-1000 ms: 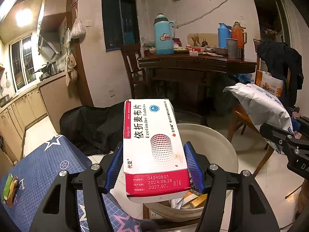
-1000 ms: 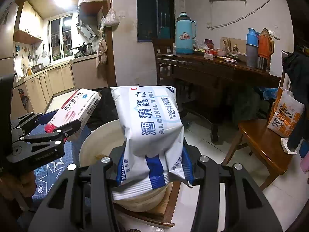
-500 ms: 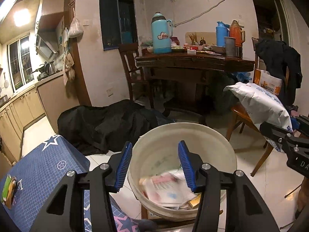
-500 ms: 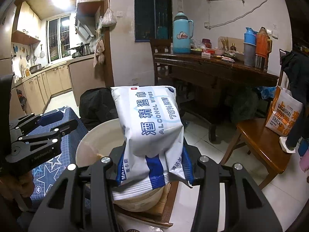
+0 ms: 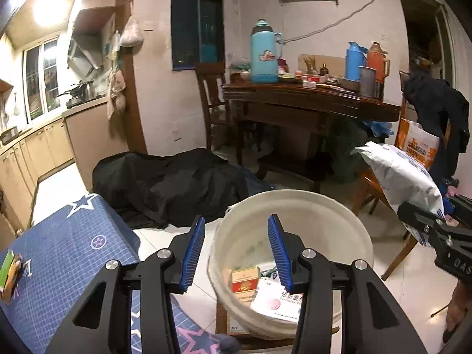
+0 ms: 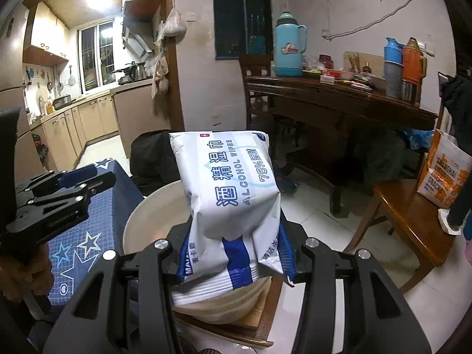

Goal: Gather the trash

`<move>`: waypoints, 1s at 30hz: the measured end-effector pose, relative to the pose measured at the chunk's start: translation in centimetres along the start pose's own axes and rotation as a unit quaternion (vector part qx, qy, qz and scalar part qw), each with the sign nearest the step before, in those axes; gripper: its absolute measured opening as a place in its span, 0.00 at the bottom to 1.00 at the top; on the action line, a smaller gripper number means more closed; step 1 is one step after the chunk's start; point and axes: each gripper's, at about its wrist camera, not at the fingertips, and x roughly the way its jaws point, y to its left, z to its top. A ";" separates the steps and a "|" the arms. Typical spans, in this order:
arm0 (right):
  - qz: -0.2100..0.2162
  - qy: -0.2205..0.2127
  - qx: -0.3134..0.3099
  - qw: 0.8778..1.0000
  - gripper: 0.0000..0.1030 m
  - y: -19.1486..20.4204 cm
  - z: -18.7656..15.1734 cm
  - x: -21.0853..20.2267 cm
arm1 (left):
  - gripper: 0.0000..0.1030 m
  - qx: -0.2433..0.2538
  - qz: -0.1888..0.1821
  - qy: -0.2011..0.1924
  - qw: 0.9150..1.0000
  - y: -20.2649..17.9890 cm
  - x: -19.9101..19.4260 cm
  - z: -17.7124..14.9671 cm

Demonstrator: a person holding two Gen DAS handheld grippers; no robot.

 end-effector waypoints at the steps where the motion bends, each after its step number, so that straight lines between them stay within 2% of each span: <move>1: 0.003 -0.001 -0.004 1.000 0.47 0.2 0.2 0.3 | 0.45 -0.003 0.004 0.002 1.000 0.4 -0.1 -0.2; 2: 0.009 0.000 -0.012 1.000 0.48 0.5 0.5 0.9 | 0.45 -0.007 0.009 0.003 1.000 0.8 -0.2 -0.4; 3: 0.010 0.002 -0.016 1.000 0.52 0.7 0.7 1.5 | 0.45 -0.012 0.014 0.006 1.000 1.2 -0.3 -0.6; 4: 0.009 -0.002 -0.016 1.000 0.62 0.8 0.8 1.8 | 0.45 -0.016 0.016 0.007 1.000 1.5 -0.3 -0.7; 6: 0.012 -0.003 -0.017 1.000 0.68 0.9 1.0 2.8 | 0.45 -0.024 0.026 0.010 0.999 2.3 -0.5 -1.1; 17: 0.028 -0.022 -0.025 0.999 0.68 1.9 0.1 0.3 | 0.46 -0.047 0.049 0.034 0.997 4.5 -1.9 -3.6; 20: 0.052 -0.037 -0.032 0.997 0.68 2.9 0.1 -1.3 | 0.55 -0.054 0.064 0.041 0.996 5.4 -3.5 -5.2; 23: 0.089 -0.058 -0.049 0.993 0.68 4.9 0.2 -3.3 | 0.55 -0.069 0.078 0.052 0.993 6.7 -5.1 -7.0; 27: 0.146 -0.068 -0.069 0.984 0.68 8.3 0.3 -4.8 | 0.57 -0.107 0.118 0.061 0.985 11.1 -8.1 -9.8; 30: 0.187 -0.061 -0.089 0.976 0.74 12.2 0.5 -4.6 | 0.61 -0.147 0.146 0.057 0.977 15.4 -10.6 -11.8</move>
